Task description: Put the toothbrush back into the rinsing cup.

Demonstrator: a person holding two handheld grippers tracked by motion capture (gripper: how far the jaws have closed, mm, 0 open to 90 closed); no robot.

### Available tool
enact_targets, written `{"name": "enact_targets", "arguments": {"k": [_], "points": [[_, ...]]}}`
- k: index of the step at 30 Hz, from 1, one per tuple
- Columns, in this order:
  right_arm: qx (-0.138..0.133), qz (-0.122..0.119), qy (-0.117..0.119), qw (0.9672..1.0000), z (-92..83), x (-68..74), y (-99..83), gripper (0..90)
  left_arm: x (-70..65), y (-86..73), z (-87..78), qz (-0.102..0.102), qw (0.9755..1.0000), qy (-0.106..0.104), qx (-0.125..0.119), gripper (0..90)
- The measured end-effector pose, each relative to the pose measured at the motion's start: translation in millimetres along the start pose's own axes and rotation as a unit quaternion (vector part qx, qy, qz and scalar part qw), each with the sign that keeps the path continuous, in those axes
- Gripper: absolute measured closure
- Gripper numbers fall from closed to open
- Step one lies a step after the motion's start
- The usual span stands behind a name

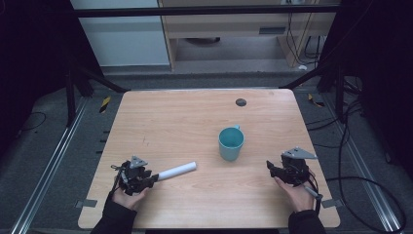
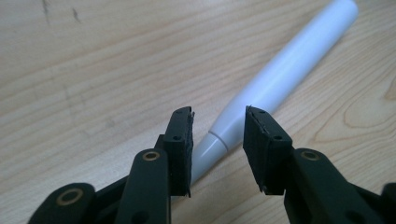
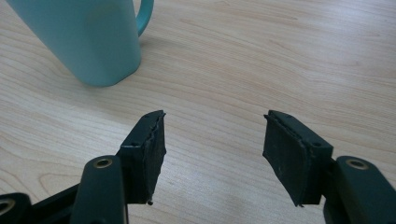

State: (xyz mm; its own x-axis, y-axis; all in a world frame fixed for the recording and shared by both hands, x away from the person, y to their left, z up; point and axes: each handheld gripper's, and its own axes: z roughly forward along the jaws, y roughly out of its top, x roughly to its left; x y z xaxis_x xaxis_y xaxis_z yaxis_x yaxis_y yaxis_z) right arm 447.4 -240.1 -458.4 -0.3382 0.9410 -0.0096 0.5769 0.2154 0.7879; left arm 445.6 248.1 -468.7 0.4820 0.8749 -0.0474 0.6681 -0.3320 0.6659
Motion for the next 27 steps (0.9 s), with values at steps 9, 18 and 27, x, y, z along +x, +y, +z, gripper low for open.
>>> {"name": "enact_targets", "arguments": {"k": [9,18,27], "points": [[-0.005,0.005,-0.004,1.0000,-1.3,-3.0,0.1,38.6,-9.4,30.1,-8.7,0.001,0.9989,0.012,-0.046,70.7],[-0.005,0.008,-0.008,0.9999,-2.1,-5.4,-0.5,38.7,-36.4,63.3,13.9,0.012,0.9986,-0.002,-0.051,80.9],[-0.004,0.007,-0.010,0.9999,-1.9,-6.3,-0.7,38.8,-54.9,73.5,48.9,0.029,0.9991,-0.003,-0.029,89.3]]}}
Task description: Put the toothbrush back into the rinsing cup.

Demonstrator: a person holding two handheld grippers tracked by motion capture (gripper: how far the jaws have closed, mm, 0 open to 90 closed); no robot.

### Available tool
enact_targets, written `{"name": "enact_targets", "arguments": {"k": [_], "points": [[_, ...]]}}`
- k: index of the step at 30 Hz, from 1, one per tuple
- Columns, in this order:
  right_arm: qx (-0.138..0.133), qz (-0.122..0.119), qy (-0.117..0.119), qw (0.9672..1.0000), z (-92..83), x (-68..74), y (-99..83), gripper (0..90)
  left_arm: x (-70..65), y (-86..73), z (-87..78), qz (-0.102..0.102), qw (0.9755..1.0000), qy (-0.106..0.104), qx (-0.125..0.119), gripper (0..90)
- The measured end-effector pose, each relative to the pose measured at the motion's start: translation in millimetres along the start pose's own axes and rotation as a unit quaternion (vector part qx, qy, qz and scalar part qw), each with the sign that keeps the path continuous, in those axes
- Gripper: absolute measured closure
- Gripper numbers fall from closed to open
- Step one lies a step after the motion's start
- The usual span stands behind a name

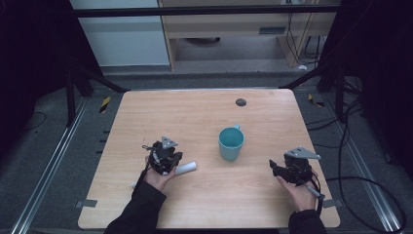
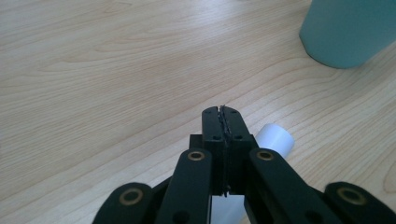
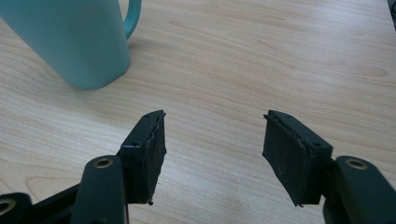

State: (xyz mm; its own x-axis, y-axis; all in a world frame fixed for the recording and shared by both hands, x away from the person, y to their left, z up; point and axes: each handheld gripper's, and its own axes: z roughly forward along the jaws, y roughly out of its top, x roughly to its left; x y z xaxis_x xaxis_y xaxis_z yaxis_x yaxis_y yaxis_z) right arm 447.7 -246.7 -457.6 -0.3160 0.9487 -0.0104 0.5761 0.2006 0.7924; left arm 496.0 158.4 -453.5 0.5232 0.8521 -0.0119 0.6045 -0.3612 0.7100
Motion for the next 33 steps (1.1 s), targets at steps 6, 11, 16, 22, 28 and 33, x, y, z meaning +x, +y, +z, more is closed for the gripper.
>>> {"name": "enact_targets", "arguments": {"k": [6,11,16,22,28,33], "points": [[0.002,-0.003,0.000,1.0000,1.0,0.4,-0.1,38.8,-6.4,1.8,13.6,0.002,0.9999,-0.011,0.010,89.6],[0.003,-0.002,-0.001,1.0000,0.9,0.4,-0.2,38.8,-8.4,2.0,21.7,0.002,0.9997,-0.018,0.019,89.6],[0.003,-0.004,0.000,1.0000,1.4,0.4,-0.2,38.8,-10.3,0.3,24.7,0.007,0.9994,-0.023,0.027,89.6],[0.005,-0.004,0.001,1.0000,1.6,1.0,-0.1,38.8,-12.1,-2.0,26.1,0.012,0.9988,-0.032,0.036,89.6],[0.004,-0.003,0.000,1.0000,0.9,0.5,-0.1,38.7,-13.7,-4.8,22.5,0.017,0.9984,-0.038,0.037,89.6],[0.005,-0.004,0.000,1.0000,1.2,0.5,-0.2,38.7,-15.3,-8.3,17.3,0.023,0.9979,-0.046,0.040,89.6]]}}
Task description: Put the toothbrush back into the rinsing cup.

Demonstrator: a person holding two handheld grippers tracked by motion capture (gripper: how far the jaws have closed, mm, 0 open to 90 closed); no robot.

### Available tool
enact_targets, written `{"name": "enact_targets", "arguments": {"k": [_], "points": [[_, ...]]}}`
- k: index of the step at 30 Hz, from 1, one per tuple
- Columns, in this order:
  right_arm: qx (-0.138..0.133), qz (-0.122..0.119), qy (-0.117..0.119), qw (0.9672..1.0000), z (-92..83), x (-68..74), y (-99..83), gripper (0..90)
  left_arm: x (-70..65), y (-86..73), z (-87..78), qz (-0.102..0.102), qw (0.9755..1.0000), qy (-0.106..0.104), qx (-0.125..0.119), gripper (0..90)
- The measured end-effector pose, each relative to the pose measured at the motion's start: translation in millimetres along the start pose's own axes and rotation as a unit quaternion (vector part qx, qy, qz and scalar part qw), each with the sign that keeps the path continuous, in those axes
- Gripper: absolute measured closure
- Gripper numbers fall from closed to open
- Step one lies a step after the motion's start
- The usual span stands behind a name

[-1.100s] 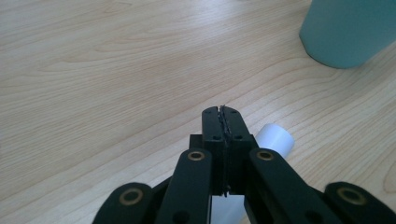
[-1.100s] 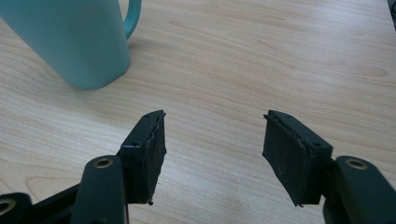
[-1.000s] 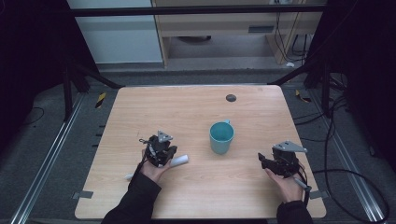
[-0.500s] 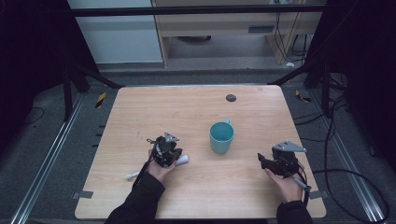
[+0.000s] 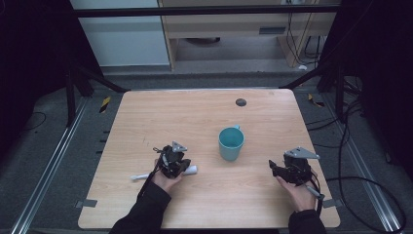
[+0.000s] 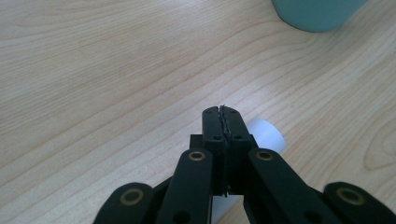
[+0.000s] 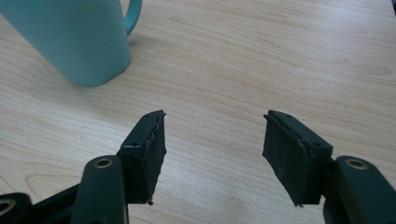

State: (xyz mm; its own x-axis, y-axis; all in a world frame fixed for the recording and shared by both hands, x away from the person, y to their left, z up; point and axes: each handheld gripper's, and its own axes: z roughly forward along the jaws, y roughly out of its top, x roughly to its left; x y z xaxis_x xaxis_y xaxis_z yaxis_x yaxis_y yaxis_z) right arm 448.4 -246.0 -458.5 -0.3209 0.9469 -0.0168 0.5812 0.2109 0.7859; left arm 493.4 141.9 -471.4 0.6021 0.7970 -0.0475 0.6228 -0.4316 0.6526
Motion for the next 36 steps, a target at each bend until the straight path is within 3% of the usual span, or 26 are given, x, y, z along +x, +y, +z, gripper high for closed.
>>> {"name": "enact_targets", "arguments": {"k": [25,36], "points": [[0.001,0.002,-0.001,1.0000,-0.5,0.2,-0.1,38.7,-16.7,-22.1,-21.5,0.032,0.9988,-0.036,0.007,89.6],[0.000,0.002,-0.001,1.0000,-0.7,0.1,-0.1,38.7,-15.6,-35.7,-30.4,0.041,0.9984,-0.036,0.013,89.6]]}}
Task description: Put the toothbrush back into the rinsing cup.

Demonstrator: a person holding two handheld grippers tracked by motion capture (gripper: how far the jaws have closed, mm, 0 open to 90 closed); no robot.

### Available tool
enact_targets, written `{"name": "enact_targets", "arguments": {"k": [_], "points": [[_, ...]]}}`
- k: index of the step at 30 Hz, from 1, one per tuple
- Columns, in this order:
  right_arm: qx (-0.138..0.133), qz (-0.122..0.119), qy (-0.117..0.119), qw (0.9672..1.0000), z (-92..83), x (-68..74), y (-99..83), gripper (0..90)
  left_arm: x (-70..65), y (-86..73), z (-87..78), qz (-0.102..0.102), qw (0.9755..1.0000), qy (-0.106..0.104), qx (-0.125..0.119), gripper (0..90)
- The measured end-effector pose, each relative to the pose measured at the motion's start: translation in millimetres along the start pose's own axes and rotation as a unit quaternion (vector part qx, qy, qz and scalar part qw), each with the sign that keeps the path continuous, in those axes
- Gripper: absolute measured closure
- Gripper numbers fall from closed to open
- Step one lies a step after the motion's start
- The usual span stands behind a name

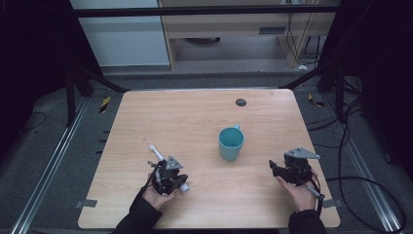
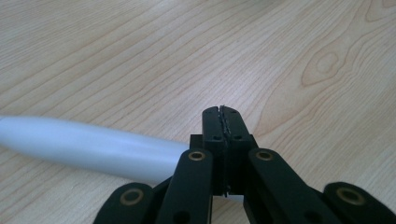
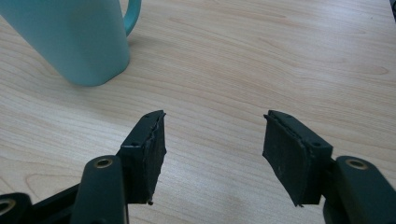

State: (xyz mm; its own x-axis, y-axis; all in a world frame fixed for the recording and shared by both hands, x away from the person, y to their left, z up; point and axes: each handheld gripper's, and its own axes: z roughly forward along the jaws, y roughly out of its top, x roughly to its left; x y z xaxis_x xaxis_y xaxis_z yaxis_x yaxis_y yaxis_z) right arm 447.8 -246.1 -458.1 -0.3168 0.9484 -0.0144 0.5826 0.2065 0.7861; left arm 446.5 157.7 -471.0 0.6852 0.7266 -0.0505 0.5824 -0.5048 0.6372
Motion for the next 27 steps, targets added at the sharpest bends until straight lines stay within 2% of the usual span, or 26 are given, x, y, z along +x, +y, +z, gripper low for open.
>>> {"name": "enact_targets", "arguments": {"k": [18,27], "points": [[0.001,-0.002,-0.001,1.0000,0.4,0.2,-0.2,38.7,6.3,-15.1,-15.0,0.003,1.0000,0.005,0.001,89.5],[0.002,0.000,0.000,1.0000,0.6,0.1,-0.2,38.7,11.1,-22.1,-20.6,-0.002,0.9999,0.010,0.004,89.5]]}}
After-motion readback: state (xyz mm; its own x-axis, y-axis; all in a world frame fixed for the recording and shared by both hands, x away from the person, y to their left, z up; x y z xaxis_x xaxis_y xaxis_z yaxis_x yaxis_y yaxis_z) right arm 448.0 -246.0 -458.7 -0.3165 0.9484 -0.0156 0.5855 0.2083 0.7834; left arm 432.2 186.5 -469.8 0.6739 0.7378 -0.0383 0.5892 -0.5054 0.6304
